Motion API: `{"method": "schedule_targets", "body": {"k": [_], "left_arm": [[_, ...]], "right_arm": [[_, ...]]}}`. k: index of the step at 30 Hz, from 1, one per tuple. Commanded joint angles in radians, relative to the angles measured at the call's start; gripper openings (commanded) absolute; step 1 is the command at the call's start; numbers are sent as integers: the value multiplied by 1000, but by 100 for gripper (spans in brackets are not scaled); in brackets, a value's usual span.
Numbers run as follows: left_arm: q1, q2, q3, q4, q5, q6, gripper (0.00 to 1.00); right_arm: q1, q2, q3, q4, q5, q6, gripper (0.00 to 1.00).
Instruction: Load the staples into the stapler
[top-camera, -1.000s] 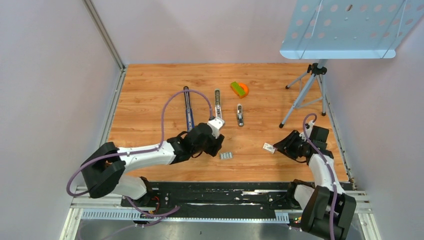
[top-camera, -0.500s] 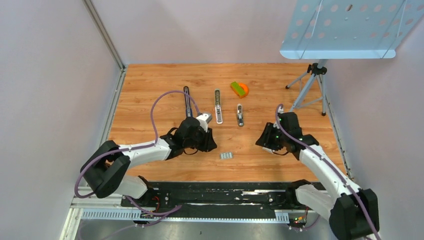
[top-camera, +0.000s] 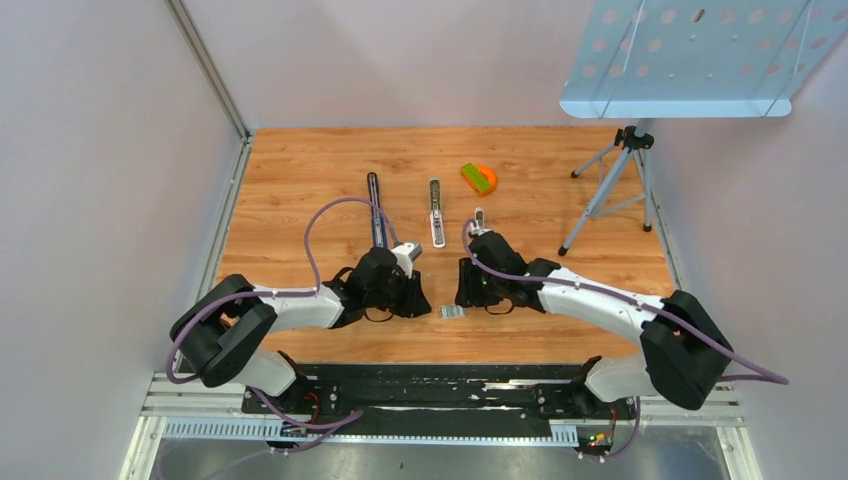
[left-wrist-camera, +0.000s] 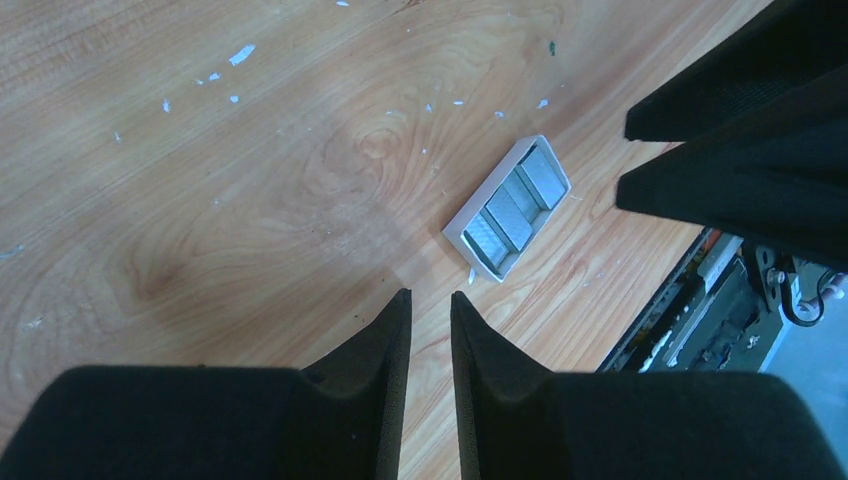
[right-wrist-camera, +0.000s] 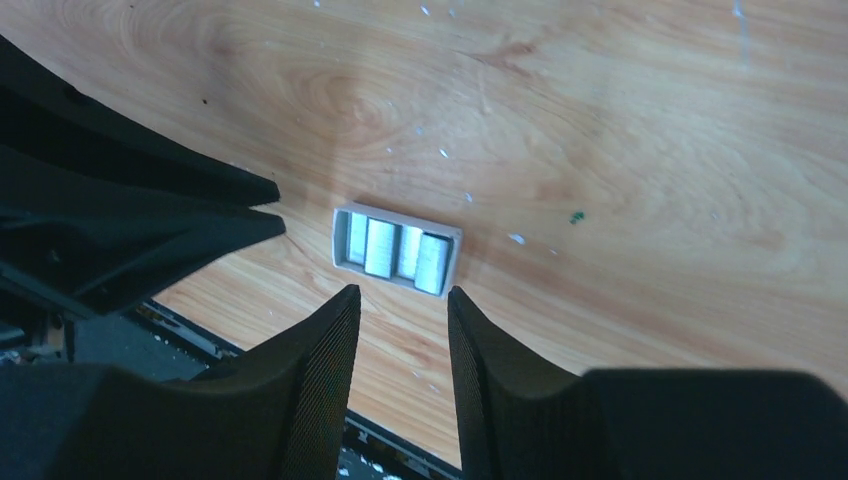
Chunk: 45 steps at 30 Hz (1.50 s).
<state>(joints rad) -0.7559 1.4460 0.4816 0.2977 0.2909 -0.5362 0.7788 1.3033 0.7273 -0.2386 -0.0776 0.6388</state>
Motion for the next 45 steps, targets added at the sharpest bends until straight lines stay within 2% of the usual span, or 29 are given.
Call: {"method": "schedule_targets", "body": {"k": [1, 13, 45], "left_arm": [[4, 19, -12, 81, 25, -15, 22], [4, 72, -46, 197, 62, -64, 20], [4, 127, -50, 259, 85, -87, 20]], "right_arm": [[59, 68, 63, 9, 77, 5, 41], [118, 194, 119, 6, 119, 3, 39], [168, 295, 202, -88, 174, -32, 30]]}}
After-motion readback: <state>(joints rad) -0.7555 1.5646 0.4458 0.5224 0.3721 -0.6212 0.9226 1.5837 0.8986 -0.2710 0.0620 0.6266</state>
